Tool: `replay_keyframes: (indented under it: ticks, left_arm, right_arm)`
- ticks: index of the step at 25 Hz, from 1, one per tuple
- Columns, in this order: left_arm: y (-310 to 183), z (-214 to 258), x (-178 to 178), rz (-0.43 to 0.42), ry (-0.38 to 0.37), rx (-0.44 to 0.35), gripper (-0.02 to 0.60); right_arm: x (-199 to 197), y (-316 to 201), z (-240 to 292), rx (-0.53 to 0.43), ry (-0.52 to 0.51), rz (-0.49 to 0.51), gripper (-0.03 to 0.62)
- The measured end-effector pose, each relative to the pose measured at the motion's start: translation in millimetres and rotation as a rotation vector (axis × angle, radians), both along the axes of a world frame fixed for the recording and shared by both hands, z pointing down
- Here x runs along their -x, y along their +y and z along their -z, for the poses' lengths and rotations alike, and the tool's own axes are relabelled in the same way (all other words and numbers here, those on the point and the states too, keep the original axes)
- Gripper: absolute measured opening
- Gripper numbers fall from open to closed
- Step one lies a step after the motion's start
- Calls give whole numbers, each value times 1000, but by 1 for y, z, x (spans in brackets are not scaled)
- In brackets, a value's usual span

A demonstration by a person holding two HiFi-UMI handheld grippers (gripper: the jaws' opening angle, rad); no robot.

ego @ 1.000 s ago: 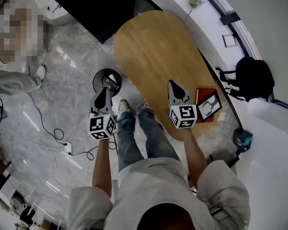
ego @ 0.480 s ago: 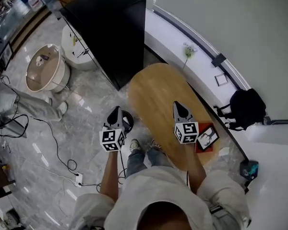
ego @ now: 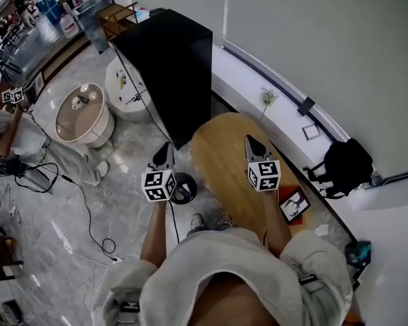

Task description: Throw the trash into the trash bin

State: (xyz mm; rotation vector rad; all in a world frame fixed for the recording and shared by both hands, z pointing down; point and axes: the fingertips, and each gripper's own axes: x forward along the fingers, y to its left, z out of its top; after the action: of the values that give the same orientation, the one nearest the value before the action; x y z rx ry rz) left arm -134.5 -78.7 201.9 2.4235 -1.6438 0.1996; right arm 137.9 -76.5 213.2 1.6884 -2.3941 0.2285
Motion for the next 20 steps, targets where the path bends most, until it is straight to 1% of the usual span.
replay_keyframes:
  ticks: [3, 7, 10, 14, 20]
  left_arm:
    - [-1, 19, 0, -1, -5, -33, 18]
    - [1, 37, 2, 1, -7, -62, 18]
    - [0, 47, 5, 6, -4, -80, 18]
    - [0, 53, 5, 10, -3, -95, 18]
    - [1, 54, 7, 17, 3, -94, 18]
  right_arm:
    - [-2, 0, 16, -29, 0, -5, 30]
    - [-4, 0, 29, -49, -28, -35, 29]
    - [-2, -1, 37, -60, -27, -30, 29]
    - [-5, 0, 38, -56, -11, -22, 29]
    - [-6, 6, 33, -36, -5, -18, 29]
